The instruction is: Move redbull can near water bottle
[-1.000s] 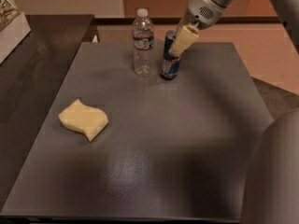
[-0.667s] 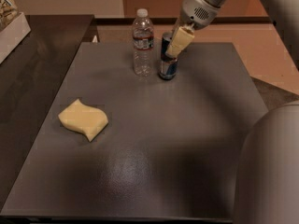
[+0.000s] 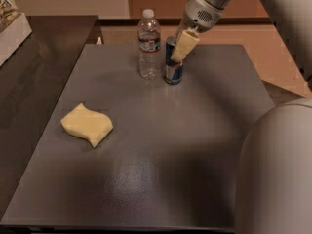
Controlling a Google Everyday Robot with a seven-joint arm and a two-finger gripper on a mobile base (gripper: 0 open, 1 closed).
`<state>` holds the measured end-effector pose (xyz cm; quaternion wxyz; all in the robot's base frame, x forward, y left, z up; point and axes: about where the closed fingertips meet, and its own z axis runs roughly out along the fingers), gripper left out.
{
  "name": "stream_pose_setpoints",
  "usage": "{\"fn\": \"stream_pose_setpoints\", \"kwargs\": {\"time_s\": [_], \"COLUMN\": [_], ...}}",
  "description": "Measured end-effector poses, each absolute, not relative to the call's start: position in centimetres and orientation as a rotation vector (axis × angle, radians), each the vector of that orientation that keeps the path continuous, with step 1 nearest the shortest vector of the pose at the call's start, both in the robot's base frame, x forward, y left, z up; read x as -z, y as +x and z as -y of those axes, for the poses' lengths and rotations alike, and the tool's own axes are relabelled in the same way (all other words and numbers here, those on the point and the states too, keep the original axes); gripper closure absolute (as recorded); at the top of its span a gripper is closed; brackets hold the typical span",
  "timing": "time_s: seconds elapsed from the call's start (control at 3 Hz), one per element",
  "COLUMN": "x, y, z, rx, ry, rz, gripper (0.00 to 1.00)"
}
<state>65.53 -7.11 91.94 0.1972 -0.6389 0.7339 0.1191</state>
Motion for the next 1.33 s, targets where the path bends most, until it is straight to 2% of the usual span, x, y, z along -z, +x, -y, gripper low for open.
{"fn": "stream_pose_setpoints", "kwargs": {"time_s": [0.67, 1.0, 1.33], "x": [-91.57, -91.39, -91.38], "y": [66.15, 66.39, 66.39], "z": [6.58, 6.36, 6.36], "rx": [-0.332, -0.331, -0.331], "ry": [-1.779, -1.776, -1.776], "rz": [-2.045, -2.042, -2.042], "gripper": [0.12, 0.0, 0.0]}}
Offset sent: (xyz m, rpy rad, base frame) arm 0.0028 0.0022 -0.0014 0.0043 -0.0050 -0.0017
